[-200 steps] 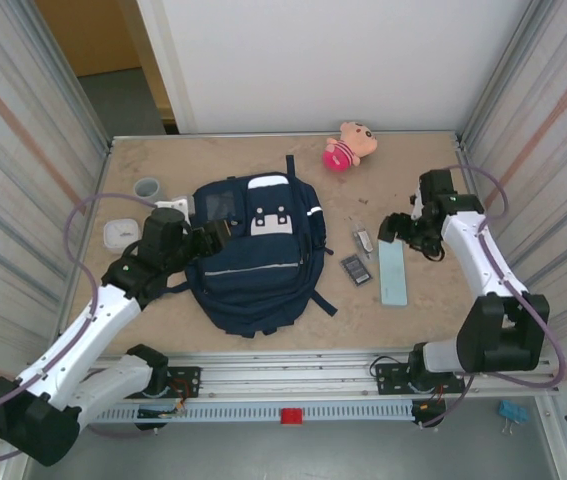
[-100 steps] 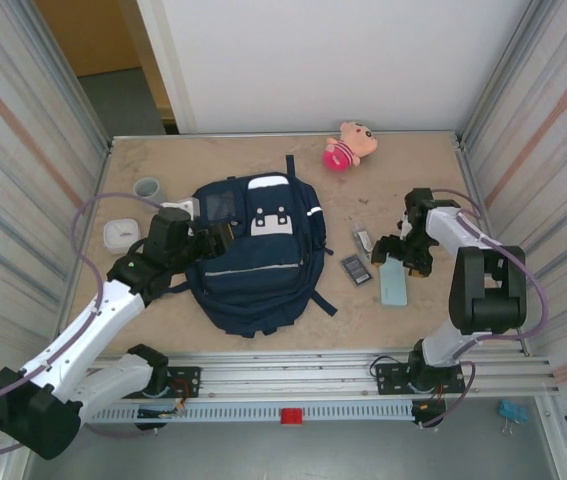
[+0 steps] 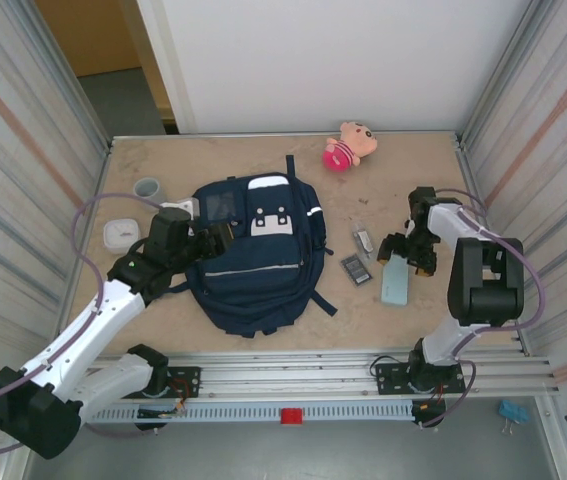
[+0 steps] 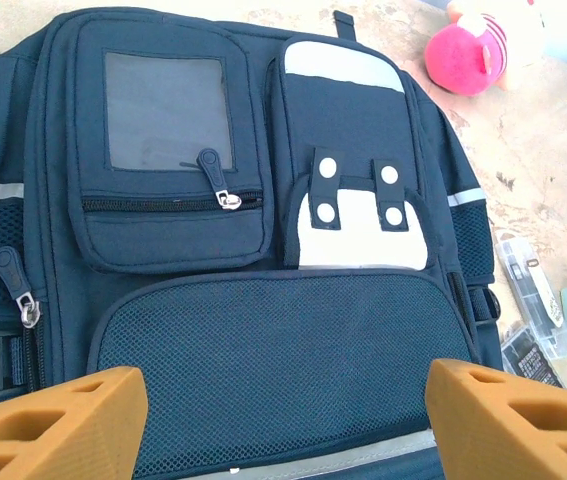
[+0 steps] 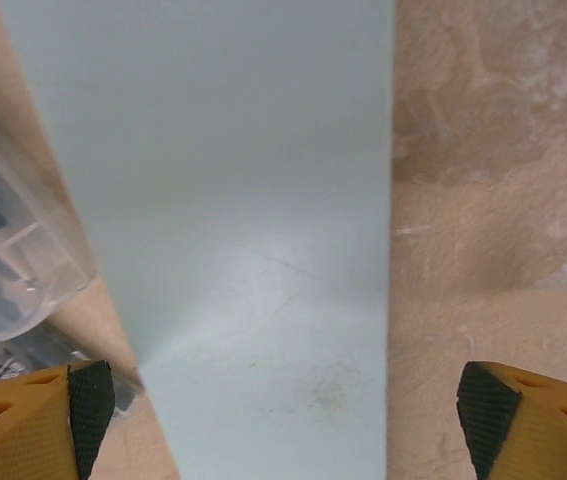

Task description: Pack books, pencil case, and school supplies into a backpack

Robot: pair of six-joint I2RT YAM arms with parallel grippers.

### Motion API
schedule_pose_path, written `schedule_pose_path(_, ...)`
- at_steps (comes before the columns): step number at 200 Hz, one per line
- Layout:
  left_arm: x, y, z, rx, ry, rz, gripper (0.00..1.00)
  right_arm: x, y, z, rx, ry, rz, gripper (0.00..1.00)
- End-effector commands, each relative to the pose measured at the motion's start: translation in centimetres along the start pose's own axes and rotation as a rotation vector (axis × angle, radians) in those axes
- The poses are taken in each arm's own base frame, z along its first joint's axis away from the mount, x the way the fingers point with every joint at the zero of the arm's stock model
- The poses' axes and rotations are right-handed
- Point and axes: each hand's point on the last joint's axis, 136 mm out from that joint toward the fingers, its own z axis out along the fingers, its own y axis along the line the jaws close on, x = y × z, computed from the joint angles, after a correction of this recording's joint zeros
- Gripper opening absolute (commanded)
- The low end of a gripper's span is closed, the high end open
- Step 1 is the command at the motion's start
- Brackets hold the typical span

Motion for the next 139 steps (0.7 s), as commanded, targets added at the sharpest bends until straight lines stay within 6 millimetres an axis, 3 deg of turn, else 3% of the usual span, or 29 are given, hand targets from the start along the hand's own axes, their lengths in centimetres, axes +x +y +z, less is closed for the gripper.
schedule_pose_path(1, -0.4, -0.2, -0.3, -0.004, -0.016, -0.002, 0.74, 0.8, 0.9, -0.2, -0.04, 0.023, -0.009, 0.9)
schedule_pose_path(32, -0.4, -0.3, -0.2, -0.002, -0.012, 0.006, 0.73, 1.6, 0.4, 1.4, 0.007, 0.077, -0.025, 0.88)
schedule_pose_path(106, 0.0, 0.2, -0.5, -0.003, -0.03, 0.119, 0.73, 1.4, -0.1, 3.1, 0.05, 0.09, -0.042, 0.75)
schedule_pose_path(139, -0.5, -1.7, -1.0, 0.09, -0.06, 0.363, 0.71, 1.4, -0.4, 3.4, 0.061, 0.092, -0.042, 0.75)
